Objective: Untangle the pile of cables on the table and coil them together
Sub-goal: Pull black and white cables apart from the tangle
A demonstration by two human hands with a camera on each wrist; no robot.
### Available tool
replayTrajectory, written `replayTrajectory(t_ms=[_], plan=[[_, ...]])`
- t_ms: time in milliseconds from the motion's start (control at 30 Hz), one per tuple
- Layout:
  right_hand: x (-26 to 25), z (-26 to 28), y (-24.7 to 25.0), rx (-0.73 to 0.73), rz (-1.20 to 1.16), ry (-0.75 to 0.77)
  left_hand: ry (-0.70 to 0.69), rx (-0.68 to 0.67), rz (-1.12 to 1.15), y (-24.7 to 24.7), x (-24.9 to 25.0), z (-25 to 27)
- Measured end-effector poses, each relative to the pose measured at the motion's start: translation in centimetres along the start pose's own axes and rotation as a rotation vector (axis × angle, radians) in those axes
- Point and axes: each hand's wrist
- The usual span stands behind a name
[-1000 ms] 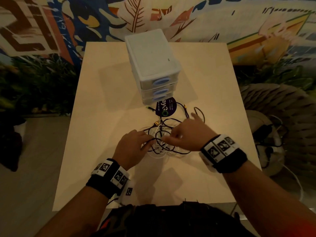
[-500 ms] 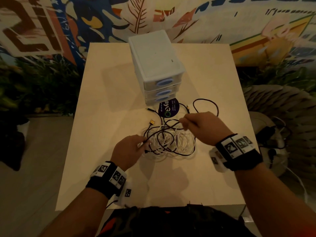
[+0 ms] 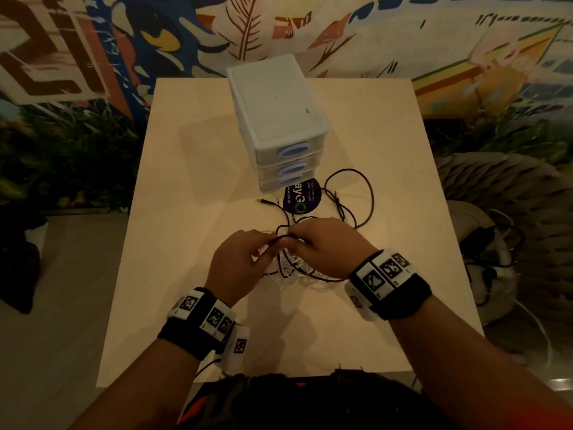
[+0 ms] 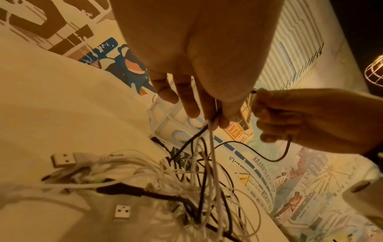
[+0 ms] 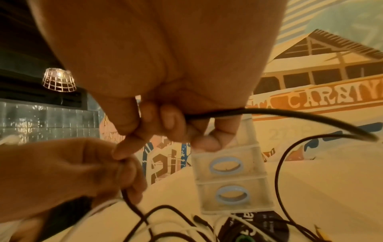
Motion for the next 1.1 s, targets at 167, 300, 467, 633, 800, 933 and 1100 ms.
replayTrajectory(t_ms=[167,300,467,633,800,933,1100], plan=[[0.7,0.2,2.8,0.162,-0.067,0.004,0.102,-0.155,-0.107,-1.3,-2.4,1.1],[2.0,1.2,5.3,0.248,-0.110,-0.014,0.181,-0.218,-0.148,-1.7,-3.4,1.5],[3.7,2.8,6.5,0.369,-0.185,-0.033,0.300,-0.216,-0.054,-1.8,-3.8,1.5],[3.4,2.4,4.6,0.173,-0.159,-0.042,0.202,-0.233,-0.068,-1.0,-2.0,0.5],[2.7,2.3,3.0,0.102,-0.225,0.028,0.303,-0.173,-0.047,-0.7,-2.2,-0.2],[3.5,2.7,3.6,0.266,-0.361,-0.005,0.417,-0.215,-0.149,-0.8,-3.5,-0.1],[6.9,3.0,4.1,0.587,-0.523,-0.131,0.332,-0.026,-0.100,-0.1,-2.7,0.8]])
Point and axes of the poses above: each hand's wrist, its own z-axis away from the middle knuckle, its own y-axis out of the back of the hand, x = y × z
